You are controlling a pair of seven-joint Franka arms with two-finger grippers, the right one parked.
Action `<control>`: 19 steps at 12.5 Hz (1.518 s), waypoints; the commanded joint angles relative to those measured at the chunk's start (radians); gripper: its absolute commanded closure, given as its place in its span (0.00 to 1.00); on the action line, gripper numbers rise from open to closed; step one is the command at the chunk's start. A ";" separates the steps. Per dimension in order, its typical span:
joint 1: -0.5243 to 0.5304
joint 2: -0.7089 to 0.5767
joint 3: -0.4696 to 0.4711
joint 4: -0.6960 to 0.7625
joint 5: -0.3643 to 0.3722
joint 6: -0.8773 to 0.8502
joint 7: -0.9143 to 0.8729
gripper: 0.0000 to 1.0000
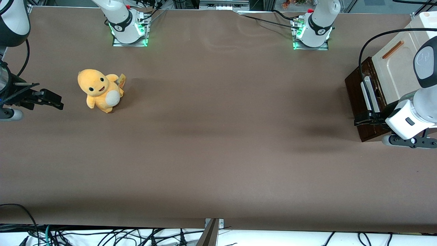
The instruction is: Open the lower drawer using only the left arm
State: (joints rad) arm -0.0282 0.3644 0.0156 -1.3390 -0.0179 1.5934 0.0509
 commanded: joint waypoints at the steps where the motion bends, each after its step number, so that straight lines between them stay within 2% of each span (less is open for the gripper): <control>1: 0.004 -0.009 0.001 0.000 -0.002 -0.001 0.021 0.00; 6: 0.004 -0.007 0.004 -0.005 0.001 -0.020 0.021 0.00; 9: -0.004 -0.007 0.001 -0.003 0.067 -0.039 0.023 0.00; 19: 0.002 -0.007 0.000 -0.003 0.061 -0.041 0.020 0.00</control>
State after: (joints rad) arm -0.0259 0.3644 0.0177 -1.3393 0.0234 1.5642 0.0515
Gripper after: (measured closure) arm 0.000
